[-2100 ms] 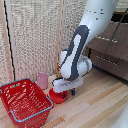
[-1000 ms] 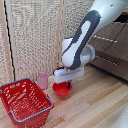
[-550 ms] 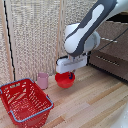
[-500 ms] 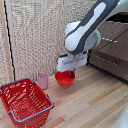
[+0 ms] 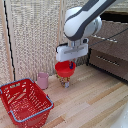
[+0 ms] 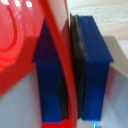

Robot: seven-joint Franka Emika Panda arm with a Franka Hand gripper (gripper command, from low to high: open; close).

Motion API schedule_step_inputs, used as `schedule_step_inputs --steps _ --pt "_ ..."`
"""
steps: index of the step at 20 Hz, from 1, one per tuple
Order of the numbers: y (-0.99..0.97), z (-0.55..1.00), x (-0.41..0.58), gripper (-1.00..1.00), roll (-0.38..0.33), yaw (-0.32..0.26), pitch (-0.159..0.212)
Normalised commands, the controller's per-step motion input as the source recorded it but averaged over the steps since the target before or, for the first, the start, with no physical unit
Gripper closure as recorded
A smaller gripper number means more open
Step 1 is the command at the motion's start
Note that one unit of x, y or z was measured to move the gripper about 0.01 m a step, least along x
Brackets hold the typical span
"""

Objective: Transport the gripper mindfully toward the orange-red bowl and clasp it to elevate with ease. Ensure your robot's arm aligns efficiently with the top drawer's opening. Carefully slide the orange-red bowl into the designated spot with precision. After confirmation, withdraw the gripper gently. Close the drawer smoothly by transitioning the gripper to its handle.

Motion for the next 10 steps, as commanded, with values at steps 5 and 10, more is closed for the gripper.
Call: schedule_step_inputs --steps 5,10 --pt "-0.17 0.89 0.658 1.0 -0.009 -0.001 0.092" --pt "-0.23 0.96 0.614 1.0 -0.024 -0.049 0.097"
